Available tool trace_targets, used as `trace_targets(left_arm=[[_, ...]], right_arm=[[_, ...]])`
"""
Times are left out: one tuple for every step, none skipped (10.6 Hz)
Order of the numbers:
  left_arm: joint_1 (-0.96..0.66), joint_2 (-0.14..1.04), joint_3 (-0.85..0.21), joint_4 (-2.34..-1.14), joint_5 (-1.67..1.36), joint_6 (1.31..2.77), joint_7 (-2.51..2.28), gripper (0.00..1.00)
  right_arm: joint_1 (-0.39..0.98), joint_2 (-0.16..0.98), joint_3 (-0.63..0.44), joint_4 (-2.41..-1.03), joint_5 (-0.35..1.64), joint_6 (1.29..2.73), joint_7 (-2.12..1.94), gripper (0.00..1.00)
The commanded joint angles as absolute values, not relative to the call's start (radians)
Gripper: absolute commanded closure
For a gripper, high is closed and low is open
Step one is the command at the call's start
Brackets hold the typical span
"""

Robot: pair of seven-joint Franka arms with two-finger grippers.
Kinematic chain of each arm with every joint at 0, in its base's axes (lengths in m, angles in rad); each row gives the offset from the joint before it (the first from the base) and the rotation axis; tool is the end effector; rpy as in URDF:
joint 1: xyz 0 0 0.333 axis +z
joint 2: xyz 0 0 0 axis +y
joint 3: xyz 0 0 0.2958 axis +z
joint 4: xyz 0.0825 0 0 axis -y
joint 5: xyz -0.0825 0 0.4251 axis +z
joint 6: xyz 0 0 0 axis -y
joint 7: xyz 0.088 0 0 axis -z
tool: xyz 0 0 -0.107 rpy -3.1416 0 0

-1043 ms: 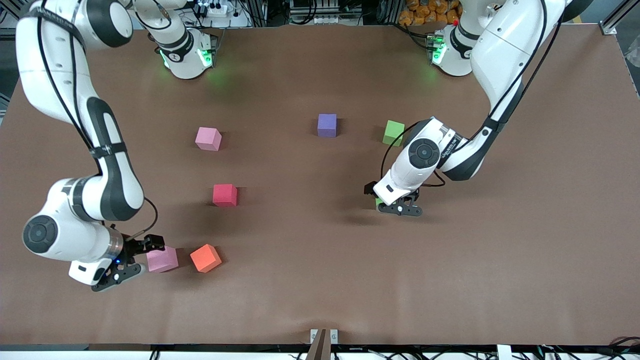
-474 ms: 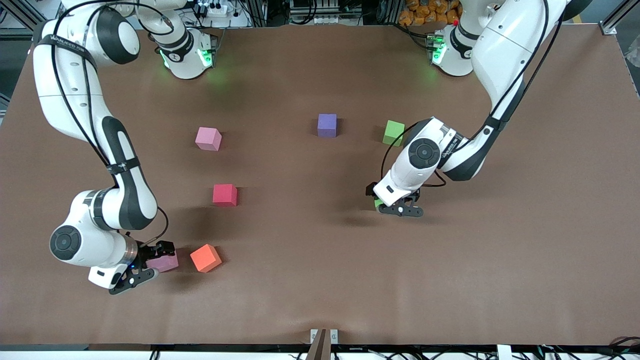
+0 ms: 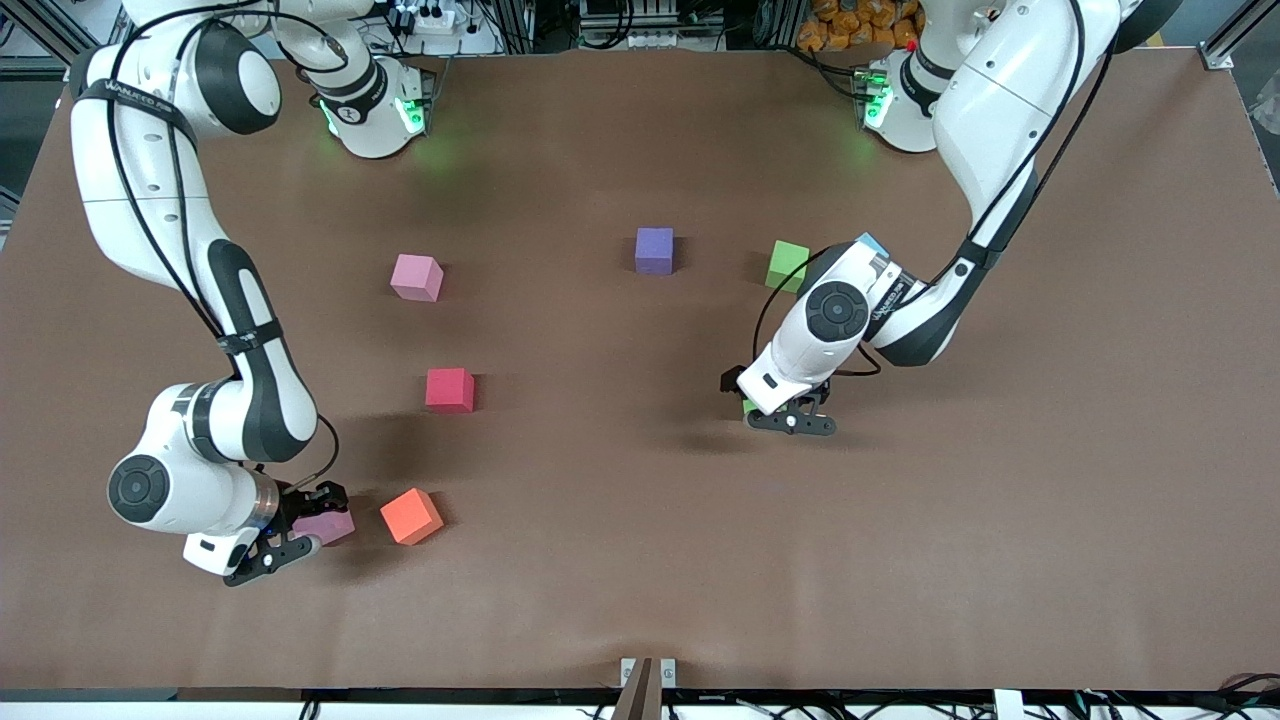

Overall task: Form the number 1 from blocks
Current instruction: 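Grasp green with the left gripper while the right gripper grasps pink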

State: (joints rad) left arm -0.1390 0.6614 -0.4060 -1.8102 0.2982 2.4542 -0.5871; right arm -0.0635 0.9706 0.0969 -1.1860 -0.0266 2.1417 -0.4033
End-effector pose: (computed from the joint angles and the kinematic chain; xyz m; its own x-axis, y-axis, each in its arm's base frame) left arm 0.5783 -0.3400 0.1577 0.9946 -0.1015 0.0212 -0.1028 -0.9923 0.0693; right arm 0.7774 0.0060 0.1596 0.9173 0.3980 0.0119 0.3980 -0.9156 -0.0576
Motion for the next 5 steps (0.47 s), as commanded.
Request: trace_targets(left_arm=[[-0.15,0.698,-0.397,-1.767,0.316,2.441,-0.609,0.0],[-0.152,0.706,-0.397,-1.757,0.314,2.441,-0.611,0.0],[-0.155,0.71,-0.397,-1.749,0.314,2.441,-0.611,0.0],[-0.155,0.712,-0.397,-1.743,0.314,2.441,-0.611,0.0],[-0.155,0.713,-0.397,-1.741,0.31,2.441,-0.609,0.0]], right_arm=[[-0.077,0.963,0.104,-1.158,-0.023,2.12,-0.399,1.0],[-0.074,0.944,0.104,-1.163,-0.023,2.082,-0.397,1.0],[-0.071,0.919,0.104,-1.163,-0.026,2.024,-0.39,1.0],[-0.071,0.887,0.104,-1.163,-0.025,1.969,-0.382,1.0],[-0.069,0.862,0.104,-1.161,-0.028,1.926,-0.37,1.0]])
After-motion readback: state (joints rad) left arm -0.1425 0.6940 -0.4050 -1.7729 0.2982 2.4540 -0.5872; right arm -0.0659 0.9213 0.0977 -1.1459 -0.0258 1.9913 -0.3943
